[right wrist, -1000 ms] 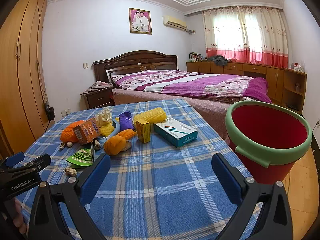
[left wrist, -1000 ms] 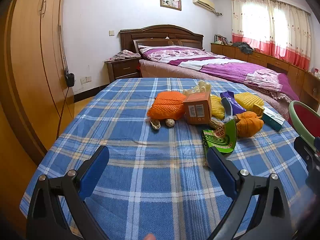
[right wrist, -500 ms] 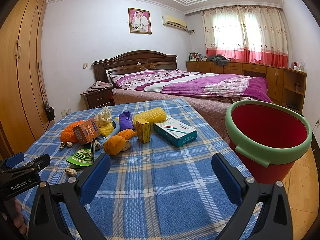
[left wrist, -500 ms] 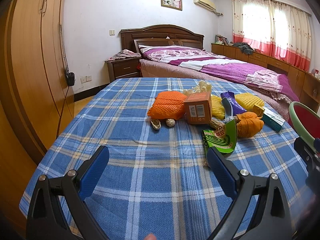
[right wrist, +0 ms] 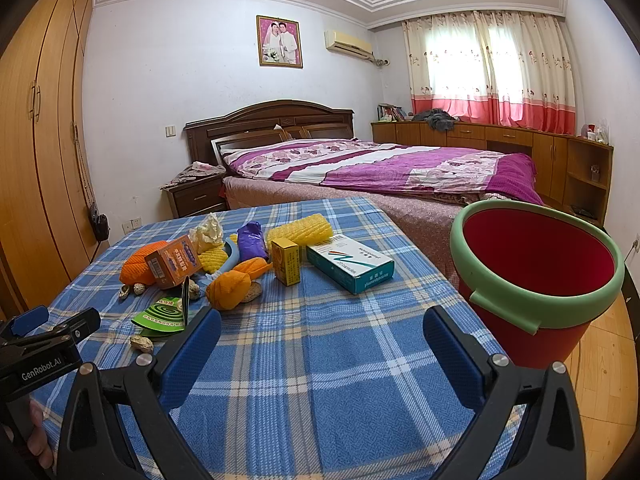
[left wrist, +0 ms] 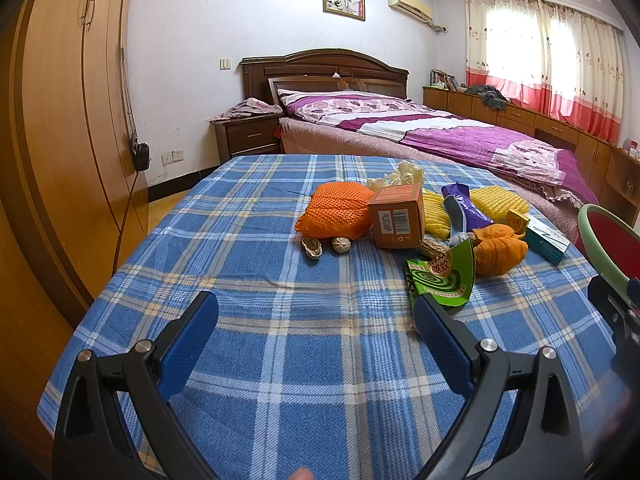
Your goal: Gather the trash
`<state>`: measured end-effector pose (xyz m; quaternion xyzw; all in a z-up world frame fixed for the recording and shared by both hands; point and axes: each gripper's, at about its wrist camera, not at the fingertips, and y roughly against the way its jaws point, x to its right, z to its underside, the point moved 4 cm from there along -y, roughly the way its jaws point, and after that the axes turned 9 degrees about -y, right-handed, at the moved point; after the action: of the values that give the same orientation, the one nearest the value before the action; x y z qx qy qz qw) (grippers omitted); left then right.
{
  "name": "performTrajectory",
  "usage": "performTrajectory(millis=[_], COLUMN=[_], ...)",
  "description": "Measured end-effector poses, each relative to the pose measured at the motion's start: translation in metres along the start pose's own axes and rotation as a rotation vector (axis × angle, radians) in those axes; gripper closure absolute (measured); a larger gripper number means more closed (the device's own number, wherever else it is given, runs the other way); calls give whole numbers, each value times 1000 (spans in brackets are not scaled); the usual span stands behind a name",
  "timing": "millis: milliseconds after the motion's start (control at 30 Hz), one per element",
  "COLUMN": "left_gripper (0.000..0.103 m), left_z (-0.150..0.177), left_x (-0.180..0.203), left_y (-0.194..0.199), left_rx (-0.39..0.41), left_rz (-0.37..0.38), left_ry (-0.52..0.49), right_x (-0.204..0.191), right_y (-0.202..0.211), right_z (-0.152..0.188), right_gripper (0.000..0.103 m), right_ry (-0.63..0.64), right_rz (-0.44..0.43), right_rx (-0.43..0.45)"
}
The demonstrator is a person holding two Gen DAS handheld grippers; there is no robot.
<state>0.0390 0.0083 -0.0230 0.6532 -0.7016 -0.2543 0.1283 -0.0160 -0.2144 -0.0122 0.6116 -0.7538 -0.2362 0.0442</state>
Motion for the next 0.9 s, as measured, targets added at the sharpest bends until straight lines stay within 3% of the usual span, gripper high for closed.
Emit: performTrajectory(millis=[900], left_gripper=[5], left_z=[-1], left_x=[-2], left_y=[1], left_rx=[1], left_rz=[2], left_ry=[4], right_x=[0], right_y=[0], right_z=[0], right_gripper=[0], right_ry=[0], right_rz=[-1], right_rx=[-2])
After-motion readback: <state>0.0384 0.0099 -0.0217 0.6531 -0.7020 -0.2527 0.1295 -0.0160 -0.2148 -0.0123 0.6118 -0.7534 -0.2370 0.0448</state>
